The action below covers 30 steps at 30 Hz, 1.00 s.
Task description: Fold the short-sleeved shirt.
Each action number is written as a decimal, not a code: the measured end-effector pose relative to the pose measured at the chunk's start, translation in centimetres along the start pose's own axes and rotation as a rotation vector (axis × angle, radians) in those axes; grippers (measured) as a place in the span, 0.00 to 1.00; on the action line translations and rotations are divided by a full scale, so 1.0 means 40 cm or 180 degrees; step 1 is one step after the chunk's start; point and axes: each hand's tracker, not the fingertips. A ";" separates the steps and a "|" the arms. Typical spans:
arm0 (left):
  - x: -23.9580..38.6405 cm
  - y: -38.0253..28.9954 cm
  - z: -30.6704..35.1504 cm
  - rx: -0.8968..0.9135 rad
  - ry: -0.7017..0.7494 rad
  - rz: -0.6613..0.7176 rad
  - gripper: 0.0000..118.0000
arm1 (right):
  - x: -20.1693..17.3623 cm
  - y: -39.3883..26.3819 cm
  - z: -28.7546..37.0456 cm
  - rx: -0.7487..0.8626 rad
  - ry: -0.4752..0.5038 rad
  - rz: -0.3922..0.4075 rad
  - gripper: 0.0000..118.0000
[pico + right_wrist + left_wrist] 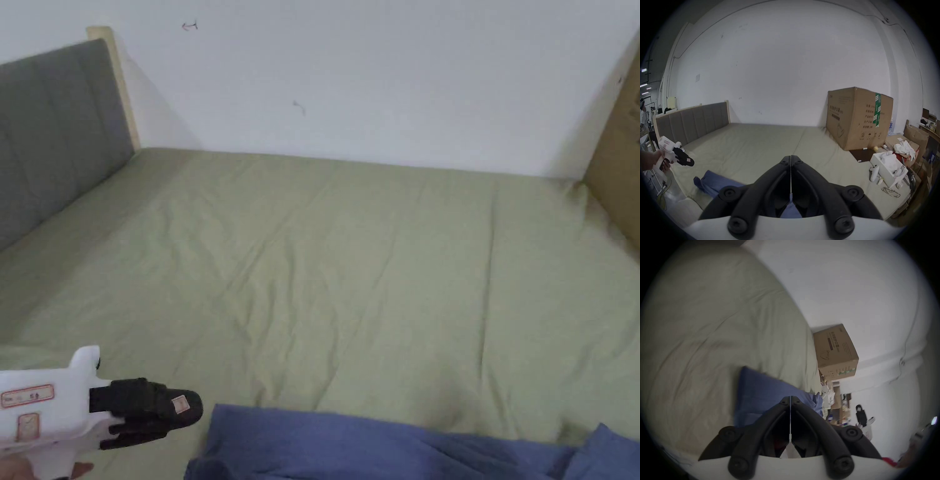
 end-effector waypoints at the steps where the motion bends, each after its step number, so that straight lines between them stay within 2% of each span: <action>1: -0.050 0.000 -0.004 -0.0003 -0.0113 0.0168 0.02 | -0.005 -0.004 -0.010 -0.0087 0.0031 0.0006 0.00; 2: -0.096 0.003 -0.007 -0.0014 -0.0202 0.0303 0.13 | -0.011 -0.007 -0.019 -0.0142 0.0045 0.0007 0.00; 4: -0.140 0.003 -0.025 -0.0015 -0.0183 0.0362 0.79 | -0.025 -0.009 -0.036 -0.0219 0.0067 -0.0014 0.00; 5: -0.155 0.000 -0.041 -0.0070 -0.0150 0.0299 1.00 | -0.034 -0.010 -0.045 -0.0272 0.0099 -0.0030 0.00; 7: -0.185 0.017 -0.071 -0.0054 -0.0355 0.0196 0.97 | -0.050 -0.011 -0.062 -0.0348 0.0156 -0.0017 0.00; 9: -0.201 0.036 -0.131 -0.0063 -0.0652 0.0280 1.00 | -0.078 -0.010 -0.079 -0.0396 0.0150 0.0237 0.00; 11: -0.222 0.009 -0.159 -0.0233 -0.1022 0.0448 1.00 | -0.102 -0.009 -0.099 -0.0469 0.0219 0.0429 0.00; 14: -0.193 0.024 -0.247 -0.0392 -0.1114 0.0421 0.98 | -0.130 -0.005 -0.119 -0.0490 0.0287 0.0431 0.00; 15: -0.180 0.013 -0.264 -0.0498 -0.1124 0.0407 0.87 | -0.137 -0.003 -0.124 -0.0499 0.0318 0.0409 0.00; 16: -0.165 0.009 -0.294 -0.0558 -0.0899 0.0297 0.61 | -0.146 -0.002 -0.127 -0.0510 0.0365 0.0366 0.00; 17: -0.154 0.006 -0.317 -0.0564 -0.0692 0.0203 0.14 | -0.154 -0.001 -0.132 -0.0519 0.0399 0.0328 0.00; 18: -0.153 0.002 -0.345 -0.0629 -0.0216 0.0038 0.04 | -0.160 -0.001 -0.135 -0.0527 0.0426 0.0304 0.00; 19: -0.223 0.020 -0.359 -0.0743 0.0543 -0.0110 0.04 | -0.165 -0.002 -0.139 -0.0538 0.0453 0.0290 0.00; 20: -0.219 0.034 -0.342 -0.0553 -0.0059 -0.0048 0.04 | -0.167 -0.005 -0.139 -0.0552 0.0466 0.0298 0.00; 21: -0.197 0.050 -0.332 -0.0538 -0.0071 -0.0096 0.04 | -0.169 -0.007 -0.140 -0.0566 0.0478 0.0313 0.00; 23: -0.136 0.043 -0.305 -0.0575 0.0353 -0.0443 0.04 | -0.170 -0.008 -0.138 -0.0593 0.0506 0.0385 0.00; 26: -0.071 0.049 -0.212 -0.0543 0.0775 -0.0687 0.04 | -0.161 -0.010 -0.130 -0.0578 0.0515 0.0422 0.00; 28: -0.017 0.041 -0.152 -0.0397 0.1411 -0.1038 0.04 | -0.145 -0.016 -0.122 -0.0573 0.0522 0.0338 0.00; 30: 0.038 0.028 -0.126 -0.0282 0.2297 -0.1672 0.04 | -0.129 -0.025 -0.115 -0.0572 0.0527 0.0207 0.00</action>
